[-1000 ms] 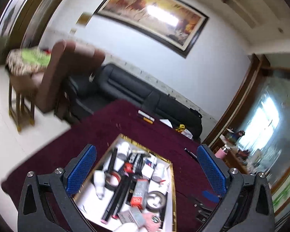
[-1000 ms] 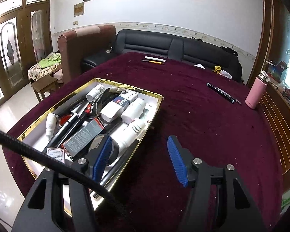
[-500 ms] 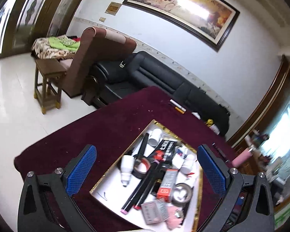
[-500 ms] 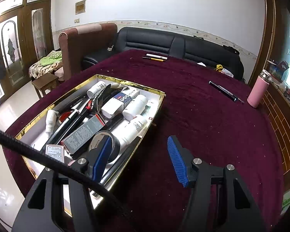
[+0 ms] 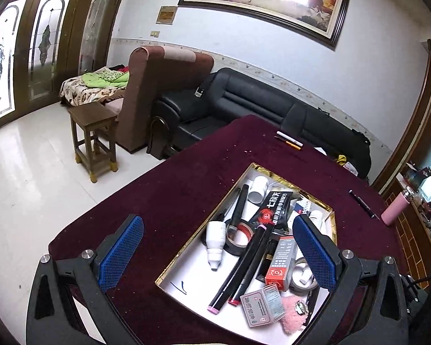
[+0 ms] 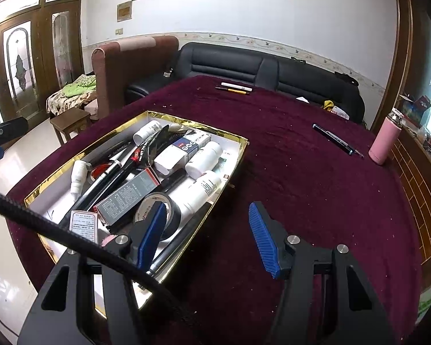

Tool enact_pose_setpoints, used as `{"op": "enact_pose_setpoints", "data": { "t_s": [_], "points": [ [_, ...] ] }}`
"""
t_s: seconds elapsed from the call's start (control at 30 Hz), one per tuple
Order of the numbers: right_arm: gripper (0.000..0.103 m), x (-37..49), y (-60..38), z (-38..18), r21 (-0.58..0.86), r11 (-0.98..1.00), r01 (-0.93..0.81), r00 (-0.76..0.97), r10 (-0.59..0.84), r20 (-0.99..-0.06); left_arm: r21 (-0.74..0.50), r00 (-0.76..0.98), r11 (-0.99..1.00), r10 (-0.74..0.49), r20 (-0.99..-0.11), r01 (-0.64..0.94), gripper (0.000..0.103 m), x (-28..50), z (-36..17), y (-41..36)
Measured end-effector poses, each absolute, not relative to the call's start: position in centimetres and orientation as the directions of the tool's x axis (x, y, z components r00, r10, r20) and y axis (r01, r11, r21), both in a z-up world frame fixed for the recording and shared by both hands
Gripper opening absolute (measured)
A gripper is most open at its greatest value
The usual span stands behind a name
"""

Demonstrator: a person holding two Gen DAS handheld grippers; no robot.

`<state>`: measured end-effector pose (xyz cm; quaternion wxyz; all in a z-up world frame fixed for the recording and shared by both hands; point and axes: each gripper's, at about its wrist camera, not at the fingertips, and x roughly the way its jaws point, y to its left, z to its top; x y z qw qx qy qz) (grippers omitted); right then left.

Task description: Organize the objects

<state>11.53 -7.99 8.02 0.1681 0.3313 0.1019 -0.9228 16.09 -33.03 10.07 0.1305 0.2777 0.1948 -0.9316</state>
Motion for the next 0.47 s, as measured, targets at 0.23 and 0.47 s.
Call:
{"op": "enact_pose_setpoints", "data": {
  "t_s": [0.23,0.47],
  "points": [
    [0.059,11.53,-8.13,7.96,-0.082,-0.921,0.380,-0.723,-0.241,-0.647,-0.273,-0.813,-0.897,-0.142,-0.565,0.347,0.102,16.11,10.22,-32.78],
    [0.059,11.80,-8.28,7.83,-0.086,-0.919,0.386,-0.720,-0.242,-0.650,-0.233,-0.819,-0.907,-0.177,-0.546,0.351,0.102,16.28,10.57,-32.18]
  ]
}}
